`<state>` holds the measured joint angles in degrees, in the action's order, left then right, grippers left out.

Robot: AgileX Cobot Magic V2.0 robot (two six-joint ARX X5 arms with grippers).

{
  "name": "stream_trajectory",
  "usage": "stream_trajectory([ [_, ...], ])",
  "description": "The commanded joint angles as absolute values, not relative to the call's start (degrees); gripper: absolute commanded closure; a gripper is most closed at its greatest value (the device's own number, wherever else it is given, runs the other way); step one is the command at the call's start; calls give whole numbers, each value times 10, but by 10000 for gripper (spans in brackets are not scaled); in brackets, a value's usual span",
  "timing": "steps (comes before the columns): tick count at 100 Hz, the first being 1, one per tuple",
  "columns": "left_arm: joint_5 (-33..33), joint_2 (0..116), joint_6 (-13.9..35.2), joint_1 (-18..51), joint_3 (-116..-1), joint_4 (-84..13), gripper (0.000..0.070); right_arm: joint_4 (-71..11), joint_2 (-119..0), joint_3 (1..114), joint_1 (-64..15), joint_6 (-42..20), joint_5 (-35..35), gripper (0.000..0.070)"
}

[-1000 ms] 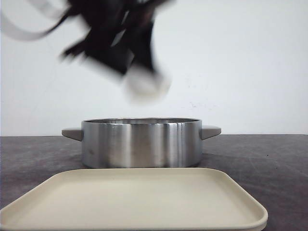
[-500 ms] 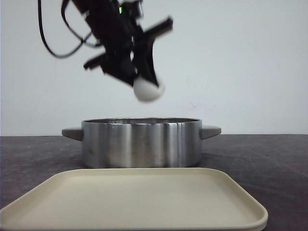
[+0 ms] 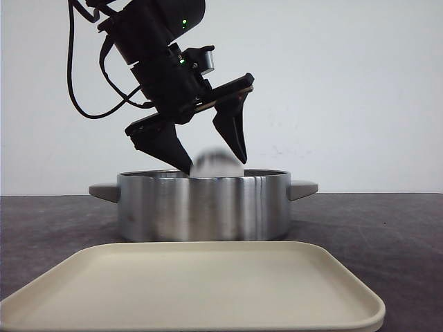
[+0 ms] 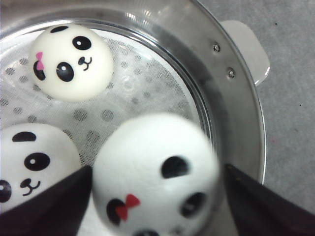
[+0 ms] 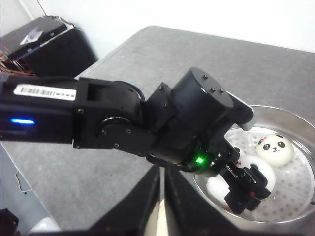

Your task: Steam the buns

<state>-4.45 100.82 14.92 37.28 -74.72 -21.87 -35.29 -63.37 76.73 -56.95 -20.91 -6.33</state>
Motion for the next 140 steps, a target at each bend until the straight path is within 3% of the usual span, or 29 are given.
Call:
stream_trajectory([
  [1,-46,1002,144,377,-756,-224,142,-349,-639,778,-576,-196,-71,692],
  [16,-45,960,147,377,-756,-247,166,-354,-639,778,-576,-181,-92,692],
  [31,-17,877,138,378,-756,-309,475,-367,-639,777,-576,-142,-159,692],
  [50,57,721,121,379,-748,-362,700,-359,-632,759,-576,-140,-231,691],
  [86,131,410,132,379,-702,-442,700,-87,-571,545,-576,-98,-205,691],
  [110,183,315,131,379,-702,-480,700,-90,-573,536,-578,-98,-210,691],
  [140,184,290,132,379,-702,-489,700,-90,-572,536,-578,-98,-210,691],
])
